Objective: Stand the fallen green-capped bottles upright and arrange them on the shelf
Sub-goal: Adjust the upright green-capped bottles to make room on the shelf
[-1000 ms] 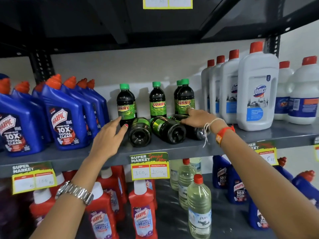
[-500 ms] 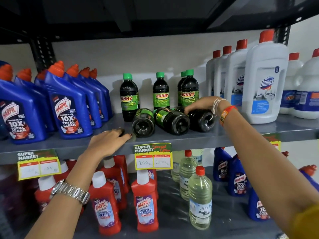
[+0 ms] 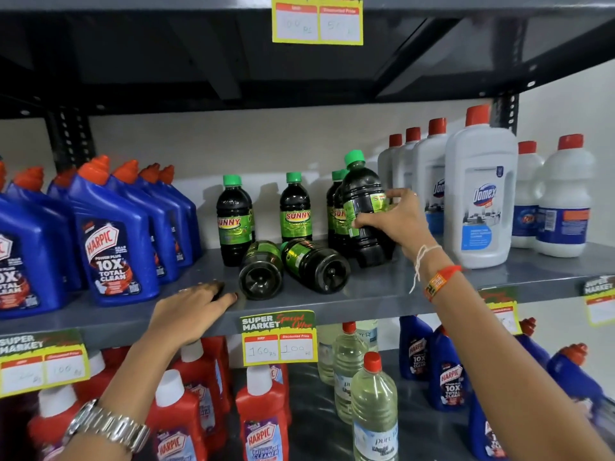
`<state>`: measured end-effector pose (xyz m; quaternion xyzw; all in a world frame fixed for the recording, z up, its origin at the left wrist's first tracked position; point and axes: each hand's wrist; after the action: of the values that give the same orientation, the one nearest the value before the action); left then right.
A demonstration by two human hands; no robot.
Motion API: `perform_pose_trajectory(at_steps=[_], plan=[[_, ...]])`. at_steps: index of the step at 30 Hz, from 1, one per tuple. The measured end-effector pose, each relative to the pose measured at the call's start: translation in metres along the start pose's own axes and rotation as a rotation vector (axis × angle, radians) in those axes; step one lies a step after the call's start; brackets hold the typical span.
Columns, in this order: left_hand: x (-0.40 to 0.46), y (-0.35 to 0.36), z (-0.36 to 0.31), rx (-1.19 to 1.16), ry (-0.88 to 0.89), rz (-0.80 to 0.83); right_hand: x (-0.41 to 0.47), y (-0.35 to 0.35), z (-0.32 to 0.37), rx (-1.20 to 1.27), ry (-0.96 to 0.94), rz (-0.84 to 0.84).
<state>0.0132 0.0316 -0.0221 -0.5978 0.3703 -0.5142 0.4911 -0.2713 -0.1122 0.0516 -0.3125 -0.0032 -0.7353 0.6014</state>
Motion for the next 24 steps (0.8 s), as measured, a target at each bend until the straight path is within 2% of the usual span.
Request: perform_pose_trajectory(at_steps=[4, 14, 18, 20, 22, 24], plan=[[-0.004, -0.002, -0.005, 0.012, -0.007, -0.025, -0.019, 0.003, -0.013, -0.054, -0.079, -0.149], [-0.005, -0.003, -0.005, 0.019, -0.016, -0.021, -0.027, 0.012, -0.029, 0.049, -0.17, -0.121], [-0.01, -0.002, -0.008, 0.005, -0.019, -0.063, -0.034, 0.02, -0.031, -0.282, -0.173, -0.22], [-0.011, -0.003, -0.009, 0.009, -0.02, -0.081, -0.035, 0.023, -0.029, -0.361, -0.172, -0.273], [-0.011, -0.003, -0.01, 0.013, -0.02, -0.088, -0.032, 0.022, -0.029, -0.336, -0.197, -0.27], [-0.011, -0.002, -0.01, 0.009, -0.023, -0.089, -0.029, 0.018, -0.031, -0.16, -0.182, -0.16]])
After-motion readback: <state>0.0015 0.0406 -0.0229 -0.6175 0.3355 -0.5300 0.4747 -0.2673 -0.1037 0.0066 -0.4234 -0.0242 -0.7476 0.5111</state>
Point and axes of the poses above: each hand's wrist, its own x-axis towards the middle knuckle, its own y-axis out of the palm, z = x × y, and after that the axes turned 11 degrees about -x, right-handed
